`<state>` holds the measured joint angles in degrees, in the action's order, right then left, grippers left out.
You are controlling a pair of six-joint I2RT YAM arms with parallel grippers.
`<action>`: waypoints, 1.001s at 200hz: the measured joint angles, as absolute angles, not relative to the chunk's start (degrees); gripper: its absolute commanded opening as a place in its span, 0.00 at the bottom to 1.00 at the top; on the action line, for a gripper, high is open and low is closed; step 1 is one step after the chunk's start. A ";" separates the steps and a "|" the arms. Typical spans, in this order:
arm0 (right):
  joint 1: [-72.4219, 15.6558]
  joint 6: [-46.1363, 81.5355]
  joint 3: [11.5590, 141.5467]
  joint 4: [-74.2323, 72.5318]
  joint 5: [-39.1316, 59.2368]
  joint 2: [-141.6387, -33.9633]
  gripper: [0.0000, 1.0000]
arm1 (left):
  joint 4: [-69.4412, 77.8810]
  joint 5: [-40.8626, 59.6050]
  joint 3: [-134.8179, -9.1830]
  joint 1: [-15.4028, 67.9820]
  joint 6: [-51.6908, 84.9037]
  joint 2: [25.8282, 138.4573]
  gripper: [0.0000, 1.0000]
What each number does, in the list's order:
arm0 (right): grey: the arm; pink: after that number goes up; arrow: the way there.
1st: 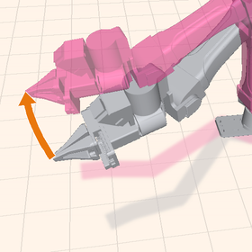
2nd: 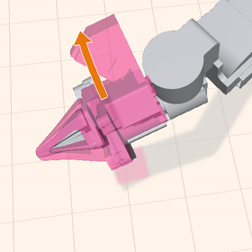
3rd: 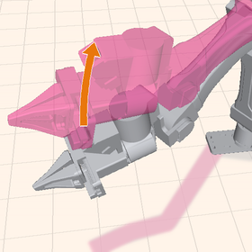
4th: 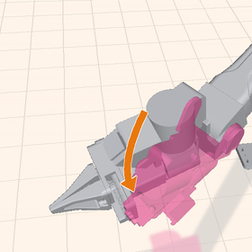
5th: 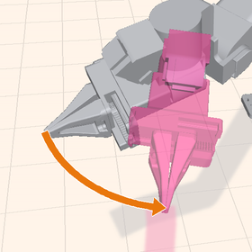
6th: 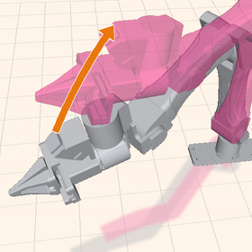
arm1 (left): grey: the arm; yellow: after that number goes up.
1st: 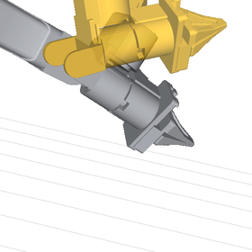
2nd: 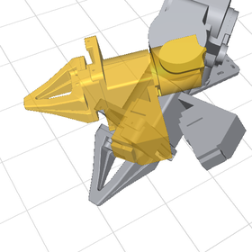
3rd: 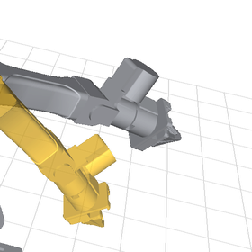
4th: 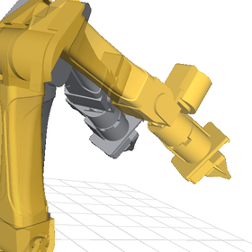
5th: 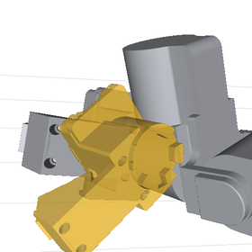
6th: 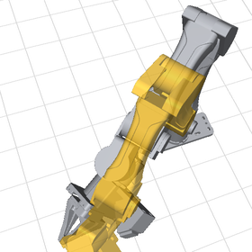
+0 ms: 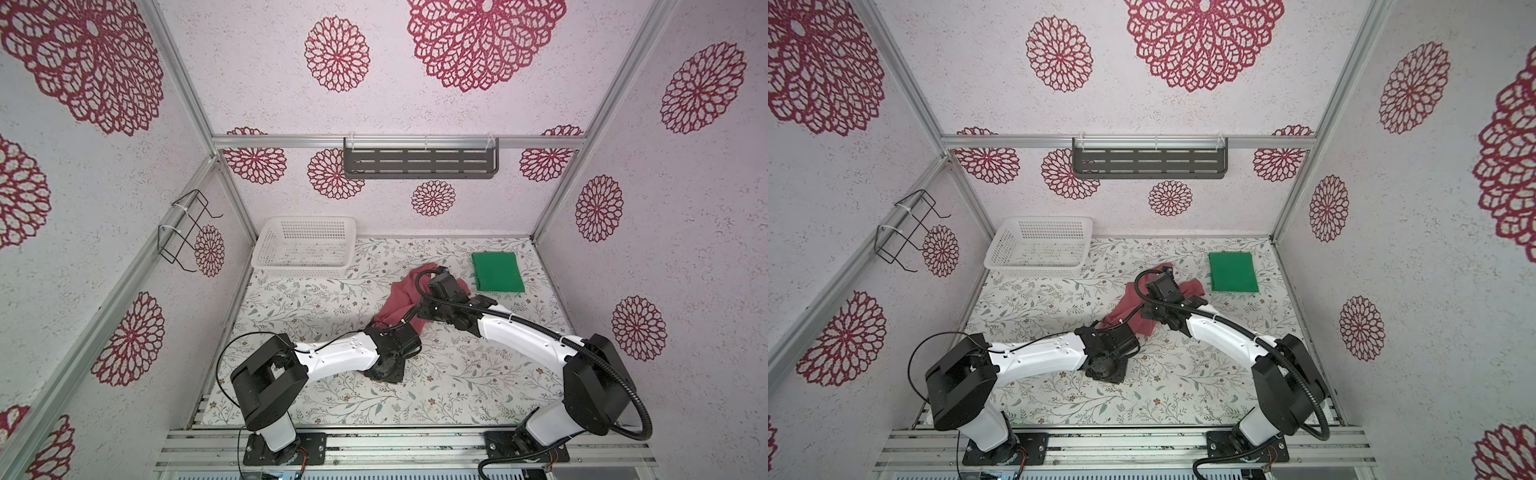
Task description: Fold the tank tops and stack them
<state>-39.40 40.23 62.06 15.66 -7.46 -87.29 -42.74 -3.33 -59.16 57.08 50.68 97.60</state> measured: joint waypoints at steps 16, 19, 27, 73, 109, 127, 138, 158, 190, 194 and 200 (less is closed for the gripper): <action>-38.83 39.97 62.06 15.68 -7.46 -86.78 0.05 | -43.03 -3.36 -59.13 57.08 50.33 98.85 0.05; -38.74 39.90 62.06 15.70 -7.44 -86.76 0.05 | -43.13 -3.49 -59.13 57.06 50.37 99.07 0.05; -38.59 39.81 62.06 15.68 -7.35 -86.72 0.05 | -43.70 -3.62 -59.11 56.95 50.09 99.42 0.07; -38.41 38.52 62.11 16.38 -5.02 -86.72 0.07 | -44.71 -2.11 -58.92 52.90 47.09 91.74 0.40; -38.41 38.50 62.11 16.40 -3.51 -86.78 0.07 | -42.15 -0.05 -60.69 43.99 44.71 83.42 0.40; -38.41 38.50 62.11 16.38 -2.90 -86.85 0.07 | -42.54 -0.14 -63.61 42.37 43.33 86.76 0.39; -38.41 38.50 62.11 16.36 -2.76 -86.96 0.08 | -42.70 -0.03 -65.41 42.48 42.74 89.78 0.39; -38.41 38.48 62.11 16.34 -2.74 -87.22 0.08 | -42.57 0.56 -67.05 43.00 42.41 94.45 0.39; -38.41 38.50 62.11 16.34 -2.72 -87.77 0.08 | -42.57 0.97 -68.97 44.05 42.50 98.98 0.39; -38.41 38.50 62.11 16.34 -2.72 -87.81 0.08 | -42.52 0.99 -69.32 44.23 42.52 99.53 0.39; -38.41 38.50 62.11 16.29 -2.72 -87.81 0.08 | -42.33 0.99 -69.65 44.45 42.59 100.18 0.39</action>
